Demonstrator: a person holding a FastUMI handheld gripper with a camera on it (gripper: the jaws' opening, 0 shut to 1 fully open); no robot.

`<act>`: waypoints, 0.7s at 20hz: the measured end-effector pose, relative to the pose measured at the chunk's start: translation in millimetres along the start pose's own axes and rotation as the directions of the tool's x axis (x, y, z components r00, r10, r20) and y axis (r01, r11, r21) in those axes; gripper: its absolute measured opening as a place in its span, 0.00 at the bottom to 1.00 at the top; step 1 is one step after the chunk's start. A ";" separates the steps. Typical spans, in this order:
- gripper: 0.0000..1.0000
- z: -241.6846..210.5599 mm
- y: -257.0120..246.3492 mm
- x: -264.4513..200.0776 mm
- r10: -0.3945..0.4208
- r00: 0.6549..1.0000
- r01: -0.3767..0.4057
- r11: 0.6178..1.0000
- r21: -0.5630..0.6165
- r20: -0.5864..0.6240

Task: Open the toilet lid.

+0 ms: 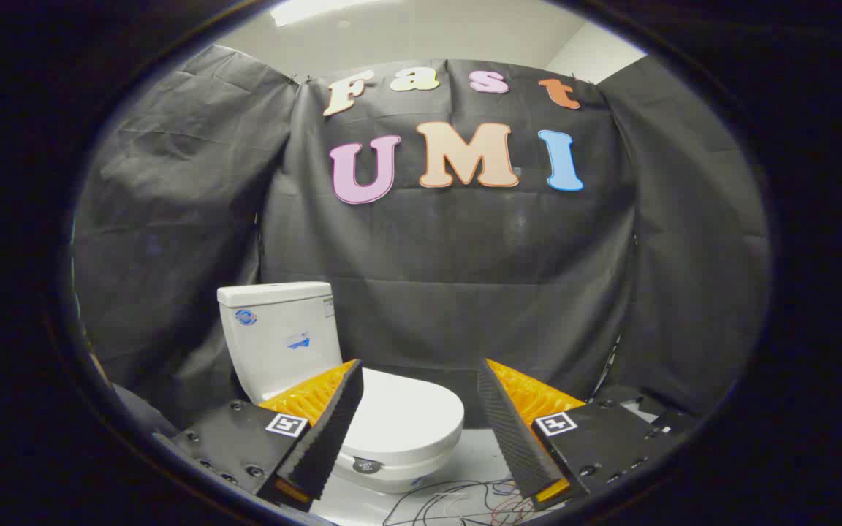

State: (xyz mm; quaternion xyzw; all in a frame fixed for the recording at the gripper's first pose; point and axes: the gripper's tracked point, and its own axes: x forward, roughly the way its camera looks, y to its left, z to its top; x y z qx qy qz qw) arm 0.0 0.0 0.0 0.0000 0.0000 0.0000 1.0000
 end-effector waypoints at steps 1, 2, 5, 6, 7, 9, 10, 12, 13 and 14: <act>0.97 3.0 -1.8 0.8 0.000 1.000 0.000 1.000 0.013 0.005; 0.97 -2.6 -1.4 3.6 -0.001 1.000 0.001 1.000 0.025 -0.004; 0.97 -10.9 1.7 15.1 0.004 0.999 -0.003 1.000 0.015 -0.035; 0.97 -14.3 2.5 17.6 0.005 0.999 -0.005 1.000 0.009 -0.051; 0.97 -13.7 1.8 16.7 0.004 0.999 -0.004 1.000 0.010 -0.050; 0.97 -7.5 -1.6 17.8 -0.005 0.999 0.006 1.000 0.024 -0.034; 0.97 -8.7 -0.5 17.0 -0.005 1.000 0.006 1.000 0.023 -0.030; 0.97 -15.7 0.4 18.7 -0.003 0.999 0.004 1.000 0.019 -0.050; 0.97 -14.6 0.2 18.6 -0.004 0.999 0.005 1.000 0.019 -0.049; 0.97 -13.5 0.0 17.9 -0.003 0.999 0.004 1.000 0.019 -0.048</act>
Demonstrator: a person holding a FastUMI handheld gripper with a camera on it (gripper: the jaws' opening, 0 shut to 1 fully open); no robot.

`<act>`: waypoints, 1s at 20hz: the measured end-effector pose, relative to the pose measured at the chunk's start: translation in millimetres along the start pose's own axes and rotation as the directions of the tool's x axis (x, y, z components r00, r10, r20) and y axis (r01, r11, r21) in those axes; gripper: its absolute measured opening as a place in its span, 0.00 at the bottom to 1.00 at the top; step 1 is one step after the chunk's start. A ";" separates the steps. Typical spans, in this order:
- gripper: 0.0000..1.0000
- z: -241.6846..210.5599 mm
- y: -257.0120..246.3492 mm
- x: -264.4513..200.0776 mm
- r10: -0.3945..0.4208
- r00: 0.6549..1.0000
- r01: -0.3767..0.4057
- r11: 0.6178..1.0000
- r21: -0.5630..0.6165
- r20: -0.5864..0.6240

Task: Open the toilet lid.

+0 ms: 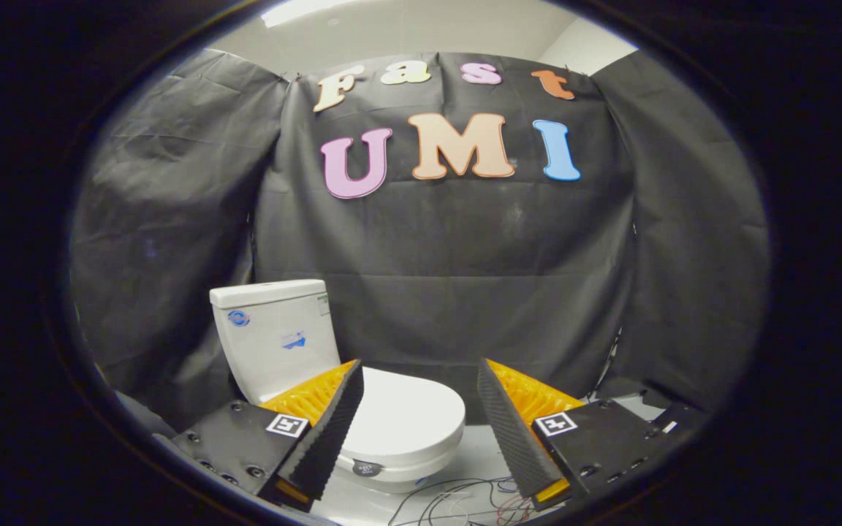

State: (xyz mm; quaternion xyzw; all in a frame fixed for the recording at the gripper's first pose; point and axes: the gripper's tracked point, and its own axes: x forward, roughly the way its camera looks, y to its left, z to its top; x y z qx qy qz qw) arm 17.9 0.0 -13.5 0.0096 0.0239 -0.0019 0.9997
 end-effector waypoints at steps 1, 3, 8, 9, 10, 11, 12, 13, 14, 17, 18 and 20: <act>0.97 0.3 0.0 -0.1 0.000 1.000 0.000 1.000 0.001 -0.001; 0.97 0.2 0.1 1.0 0.000 1.000 0.000 1.000 0.000 0.000; 0.97 -4.8 0.0 7.0 -0.001 1.000 0.001 1.000 -0.004 -0.024; 0.97 -0.2 0.0 10.1 -0.004 1.000 0.004 1.000 -0.013 -0.010; 0.97 1.5 0.4 13.4 -0.008 1.000 0.008 1.000 -0.024 0.002; 0.97 4.7 1.1 17.0 -0.015 1.000 0.015 0.999 -0.039 0.015; 0.97 7.5 1.7 19.8 -0.017 1.000 0.018 0.998 -0.054 0.027; 0.97 9.9 3.9 22.8 -0.015 0.999 0.018 0.997 -0.069 0.039; 0.97 13.8 4.7 26.8 -0.022 0.998 0.026 0.997 -0.076 0.056; 0.96 18.6 17.9 38.9 -0.028 0.997 0.031 0.999 -0.035 0.073; 0.97 20.6 17.6 43.1 -0.052 0.995 0.054 0.998 -0.027 0.081; 0.97 28.6 27.1 47.4 -0.085 0.989 0.083 0.996 0.016 0.119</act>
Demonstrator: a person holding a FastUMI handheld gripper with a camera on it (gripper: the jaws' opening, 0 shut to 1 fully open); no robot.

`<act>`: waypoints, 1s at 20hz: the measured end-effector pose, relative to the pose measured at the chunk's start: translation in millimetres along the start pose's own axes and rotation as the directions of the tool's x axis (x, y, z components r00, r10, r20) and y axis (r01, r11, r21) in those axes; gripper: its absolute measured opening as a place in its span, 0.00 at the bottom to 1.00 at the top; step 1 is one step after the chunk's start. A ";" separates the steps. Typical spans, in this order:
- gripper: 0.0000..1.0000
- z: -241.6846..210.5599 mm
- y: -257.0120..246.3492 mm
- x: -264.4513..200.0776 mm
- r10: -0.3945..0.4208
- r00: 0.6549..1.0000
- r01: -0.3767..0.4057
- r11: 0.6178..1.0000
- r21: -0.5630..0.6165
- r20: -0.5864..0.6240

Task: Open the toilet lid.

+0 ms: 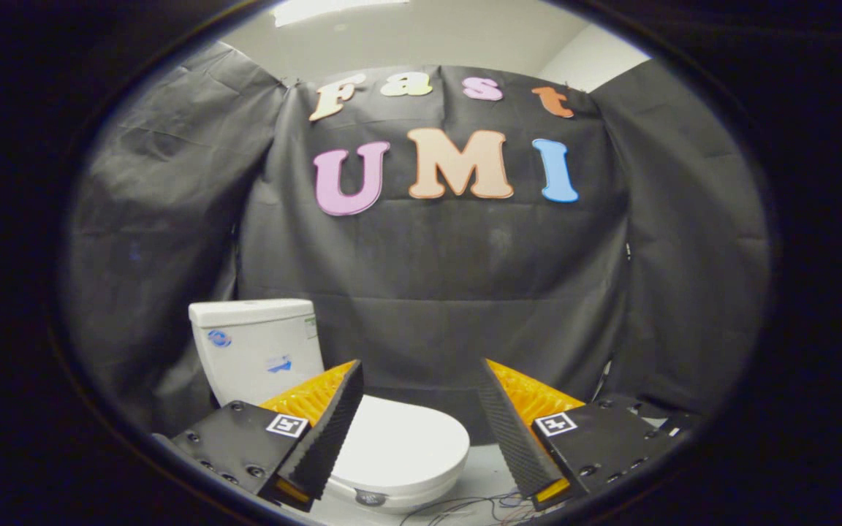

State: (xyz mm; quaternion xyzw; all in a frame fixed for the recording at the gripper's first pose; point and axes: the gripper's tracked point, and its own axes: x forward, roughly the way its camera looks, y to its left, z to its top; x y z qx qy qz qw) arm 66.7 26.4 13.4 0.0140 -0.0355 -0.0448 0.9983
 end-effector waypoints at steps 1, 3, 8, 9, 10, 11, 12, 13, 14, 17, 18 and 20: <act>0.97 -0.2 5.5 2.1 -0.010 1.000 0.010 1.000 0.027 0.008; 0.97 -11.4 17.9 4.4 -0.010 1.000 0.010 0.998 0.057 -0.004; 0.96 -76.2 11.2 8.4 -0.102 0.989 0.116 0.983 0.145 -0.105; 0.96 -97.4 11.8 6.9 -0.103 0.983 0.130 0.976 0.176 -0.155; 0.96 -118.8 11.9 2.2 -0.108 0.972 0.153 0.965 0.211 -0.211; 0.97 -139.0 12.3 0.9 -0.107 0.959 0.175 0.952 0.251 -0.263; 0.98 -156.9 14.9 -1.8 -0.096 0.949 0.186 0.940 0.285 -0.300; 0.98 -169.8 15.7 -5.2 -0.100 0.942 0.202 0.932 0.302 -0.321; 0.98 -179.4 14.9 -8.4 -0.108 0.939 0.214 0.927 0.308 -0.326; 0.98 -221.4 16.0 -19.7 -0.091 0.908 0.243 0.909 0.338 -0.410; 0.98 -235.7 16.4 -24.2 -0.079 0.891 0.258 0.898 0.356 -0.447; 0.98 -257.3 16.3 -33.7 -0.069 0.864 0.298 0.868 0.396 -0.499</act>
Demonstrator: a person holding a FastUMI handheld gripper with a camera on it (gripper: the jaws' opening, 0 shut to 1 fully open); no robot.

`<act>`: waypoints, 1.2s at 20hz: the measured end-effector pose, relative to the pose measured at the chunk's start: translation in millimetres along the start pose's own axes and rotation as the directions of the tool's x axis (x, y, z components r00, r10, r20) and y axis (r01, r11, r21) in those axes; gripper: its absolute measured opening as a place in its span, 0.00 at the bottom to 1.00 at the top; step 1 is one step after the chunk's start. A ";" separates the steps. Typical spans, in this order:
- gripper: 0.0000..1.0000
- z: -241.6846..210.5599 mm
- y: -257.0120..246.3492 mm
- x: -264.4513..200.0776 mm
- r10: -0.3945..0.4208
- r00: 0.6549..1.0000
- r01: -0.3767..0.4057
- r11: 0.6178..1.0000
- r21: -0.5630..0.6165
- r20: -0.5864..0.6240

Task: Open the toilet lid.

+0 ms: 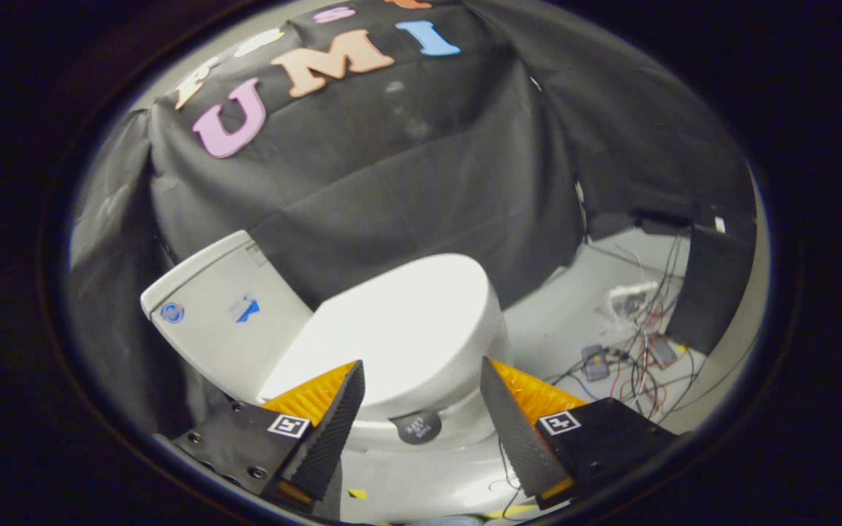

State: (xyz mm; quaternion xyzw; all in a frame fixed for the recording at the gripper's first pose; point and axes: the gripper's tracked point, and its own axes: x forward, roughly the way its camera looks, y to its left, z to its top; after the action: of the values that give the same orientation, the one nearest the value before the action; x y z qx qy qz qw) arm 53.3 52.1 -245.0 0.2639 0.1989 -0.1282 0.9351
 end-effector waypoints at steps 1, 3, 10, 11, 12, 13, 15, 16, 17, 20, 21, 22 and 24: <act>0.98 -7.8 -1.9 2.5 0.000 1.000 0.001 0.999 0.048 -0.021; 0.98 -26.6 -2.6 7.4 0.015 0.998 -0.007 0.991 0.130 -0.065; 0.98 -58.9 -3.6 20.5 0.081 0.990 -0.047 0.961 0.271 -0.115; 0.98 -56.8 -3.4 20.4 0.094 0.990 -0.061 0.956 0.288 -0.104; 0.98 -53.5 -3.6 20.9 0.106 0.991 -0.075 0.950 0.303 -0.087; 0.98 -52.9 -5.2 21.3 0.114 0.990 -0.083 0.944 0.321 -0.079; 0.98 -58.2 -12.4 23.9 0.116 0.990 -0.080 0.933 0.352 -0.082; 0.98 -64.7 -17.2 25.4 0.112 0.989 -0.070 0.929 0.364 -0.095; 0.98 -71.8 -19.6 29.0 0.121 0.987 -0.071 0.922 0.382 -0.110; 0.95 -83.9 -8.2 29.3 0.211 0.970 -0.123 0.854 0.505 -0.122; 0.95 -84.5 -1.0 31.8 0.244 0.964 -0.151 0.823 0.547 -0.102; 0.84 -82.0 -3.6 29.9 0.256 0.963 -0.158 0.799 0.580 -0.090; 0.73 -83.1 -1.2 36.5 0.280 0.957 -0.177 0.769 0.614 -0.075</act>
State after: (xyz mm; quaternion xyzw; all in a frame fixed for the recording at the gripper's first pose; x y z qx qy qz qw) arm 59.9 91.4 -326.5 0.5785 0.1893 -0.0475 0.7920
